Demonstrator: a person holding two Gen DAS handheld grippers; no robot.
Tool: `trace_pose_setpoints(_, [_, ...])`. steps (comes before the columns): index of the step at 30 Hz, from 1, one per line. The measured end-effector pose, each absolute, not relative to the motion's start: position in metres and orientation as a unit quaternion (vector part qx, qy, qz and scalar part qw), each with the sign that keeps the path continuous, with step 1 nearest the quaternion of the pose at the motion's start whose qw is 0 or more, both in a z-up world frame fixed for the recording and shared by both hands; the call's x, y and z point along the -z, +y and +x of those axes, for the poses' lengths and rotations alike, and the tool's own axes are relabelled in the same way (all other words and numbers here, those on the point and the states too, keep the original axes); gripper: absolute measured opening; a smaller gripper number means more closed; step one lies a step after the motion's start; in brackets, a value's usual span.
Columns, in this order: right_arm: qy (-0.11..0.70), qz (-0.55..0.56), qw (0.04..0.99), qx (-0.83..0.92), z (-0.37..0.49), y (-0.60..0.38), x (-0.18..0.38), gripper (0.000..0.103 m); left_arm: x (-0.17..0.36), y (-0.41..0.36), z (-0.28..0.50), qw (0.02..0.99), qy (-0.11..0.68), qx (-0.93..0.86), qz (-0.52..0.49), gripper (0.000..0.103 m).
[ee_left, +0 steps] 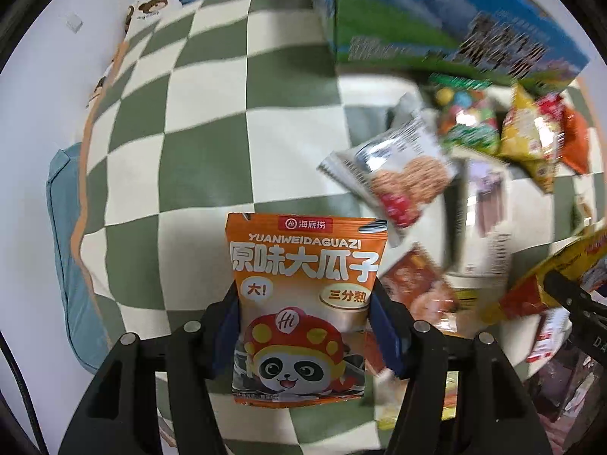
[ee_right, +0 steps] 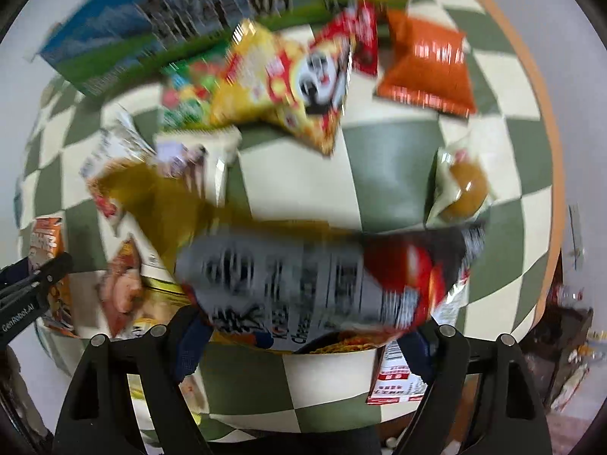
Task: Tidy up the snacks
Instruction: 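Carry the seed bag and noodle pack with both tools into the cardboard box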
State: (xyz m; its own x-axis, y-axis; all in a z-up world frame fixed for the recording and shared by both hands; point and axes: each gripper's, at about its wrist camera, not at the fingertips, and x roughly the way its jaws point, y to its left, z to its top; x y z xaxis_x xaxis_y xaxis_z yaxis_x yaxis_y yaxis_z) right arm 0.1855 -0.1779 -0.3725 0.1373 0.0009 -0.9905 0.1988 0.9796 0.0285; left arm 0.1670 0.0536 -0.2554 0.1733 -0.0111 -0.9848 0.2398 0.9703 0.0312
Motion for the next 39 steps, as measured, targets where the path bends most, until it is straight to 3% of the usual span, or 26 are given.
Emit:
trace_pose_setpoints(10, [0.622,0.034,0.782,0.002,0.228,-0.183,0.304,0.086,0.178,0.02,0.175,0.801,0.587,0.102,0.065,0.059])
trace_pose_setpoints(19, [0.699,0.043,0.714,-0.021,0.247,-0.191,0.388,0.087,0.231,0.005,0.195,0.778,0.621,0.057,0.078,0.059])
trace_pose_setpoints(22, [0.697,0.076,0.713,-0.024,0.243,-0.202,0.391,0.098,0.248,0.007,0.196,0.767,0.635,0.05,0.075,0.059])
trace_pose_setpoints(26, [0.7,0.098,0.707,-0.025,0.226,-0.215,0.393,0.098,0.266,0.004,0.191,0.754,0.65,0.049,0.076,0.059])
trace_pose_setpoints(31, [0.722,0.105,0.684,0.008,0.22,-0.207,0.434,0.098,0.283,-0.003,0.183,0.74,0.665,0.05,0.087,0.059])
trace_pose_setpoints(33, [0.713,0.096,0.694,0.029,0.219,-0.203,0.438,0.096,0.285,-0.004,0.182,0.738,0.667,0.05,0.089,0.059])
trace_pose_setpoints(34, [0.707,0.091,0.7,0.037,0.219,-0.202,0.438,0.087,0.285,-0.005,0.182,0.737,0.668,0.05,0.089,0.059])
trace_pose_setpoints(39, [0.688,0.105,0.718,0.018,0.214,-0.209,0.424,0.085,0.269,-0.01,0.17,0.742,0.662,0.061,0.087,0.059])
